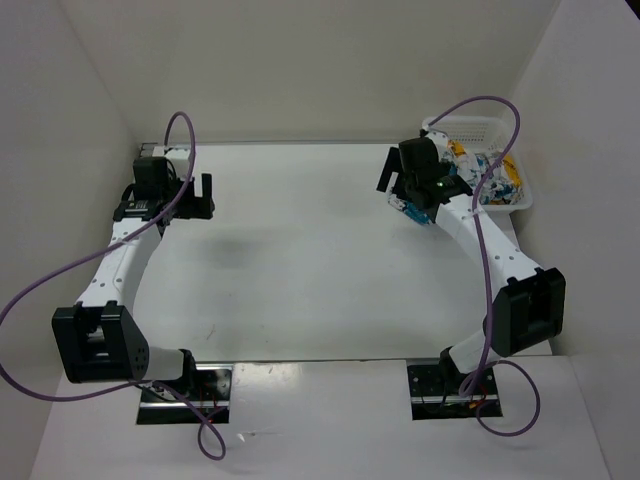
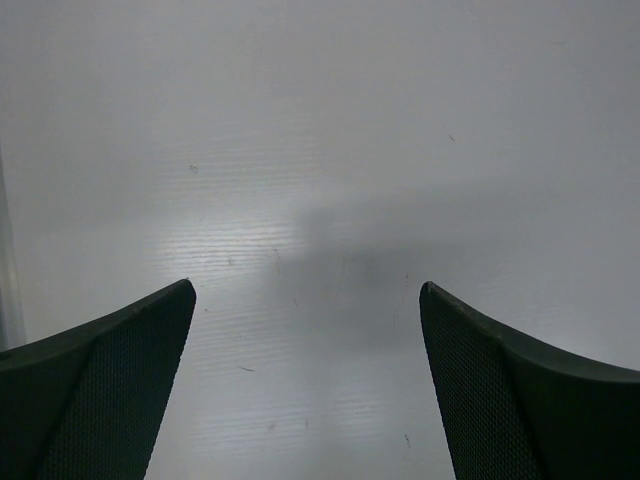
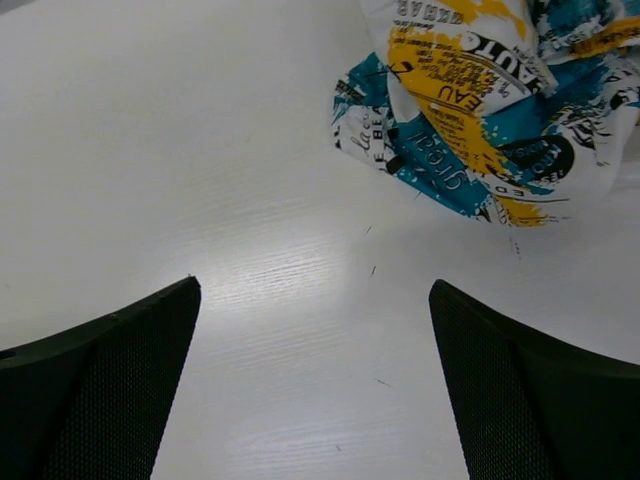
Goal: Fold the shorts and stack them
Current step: Grab the shorts from the pile
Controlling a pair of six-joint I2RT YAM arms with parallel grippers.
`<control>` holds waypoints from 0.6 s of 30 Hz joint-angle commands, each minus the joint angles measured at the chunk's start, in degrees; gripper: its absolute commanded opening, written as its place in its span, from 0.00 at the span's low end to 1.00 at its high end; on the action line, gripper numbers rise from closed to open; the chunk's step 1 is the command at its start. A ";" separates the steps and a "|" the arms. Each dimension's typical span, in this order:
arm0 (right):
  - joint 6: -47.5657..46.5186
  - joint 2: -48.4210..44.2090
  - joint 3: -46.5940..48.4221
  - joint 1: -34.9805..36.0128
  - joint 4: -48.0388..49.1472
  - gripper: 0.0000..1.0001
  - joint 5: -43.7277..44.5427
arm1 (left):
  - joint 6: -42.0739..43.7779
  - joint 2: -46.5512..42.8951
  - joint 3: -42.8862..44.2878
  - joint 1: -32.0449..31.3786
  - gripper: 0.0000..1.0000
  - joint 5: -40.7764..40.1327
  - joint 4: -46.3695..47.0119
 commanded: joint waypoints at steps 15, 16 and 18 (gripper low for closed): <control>1.73 -7.21 -0.16 -5.74 6.00 0.89 1.06 | 0.16 0.20 2.68 -0.12 1.00 4.39 -4.67; 2.43 -6.59 0.98 -6.54 6.00 0.89 1.93 | 0.16 0.20 2.69 -0.12 1.00 4.39 -4.68; 5.76 -3.44 3.44 -9.78 3.56 0.86 2.64 | 0.16 0.20 3.38 -0.12 1.00 4.39 -5.20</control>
